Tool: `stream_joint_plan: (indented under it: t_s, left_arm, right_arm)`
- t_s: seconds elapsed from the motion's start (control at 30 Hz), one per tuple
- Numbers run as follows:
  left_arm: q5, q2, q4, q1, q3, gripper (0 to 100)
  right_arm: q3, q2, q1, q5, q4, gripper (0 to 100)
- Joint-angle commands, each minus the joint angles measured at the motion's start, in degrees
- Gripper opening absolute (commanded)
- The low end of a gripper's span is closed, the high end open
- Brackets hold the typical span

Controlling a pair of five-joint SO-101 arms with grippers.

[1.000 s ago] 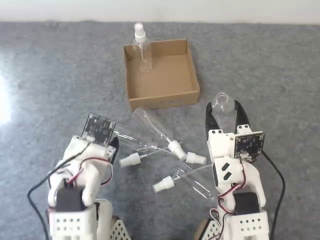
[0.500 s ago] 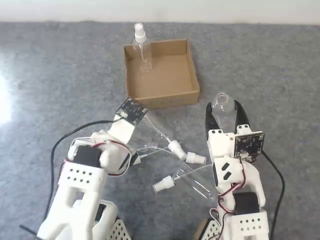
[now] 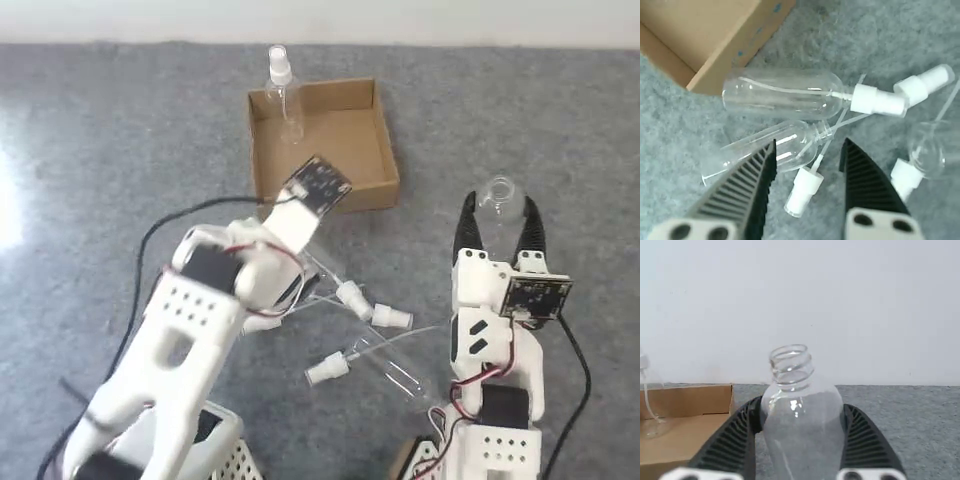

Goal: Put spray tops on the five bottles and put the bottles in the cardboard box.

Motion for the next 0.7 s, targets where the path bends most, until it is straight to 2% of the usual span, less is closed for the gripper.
stream_joint_plan:
  t_s: [0.0,0.27,0.5,0.67]
  left_arm:
    - [-6.1,12.0,3.7,1.3,-11.1,19]
    - [-18.0,23.1,5.5,2.2,-19.8,19]
    - [-27.9,25.8,5.5,2.3,-21.8,19]
    - [-38.1,25.8,8.2,4.7,-21.6,19]
  right_arm:
    - [1.1,-1.4,0.9,-0.8,-1.5,6.9]
    - [-0.4,-1.4,5.8,-1.8,-1.4,6.9]
    - [-1.3,-1.4,8.0,-3.5,-1.5,6.9]
    - [-1.8,-1.4,10.6,-3.7,-1.5,6.9]
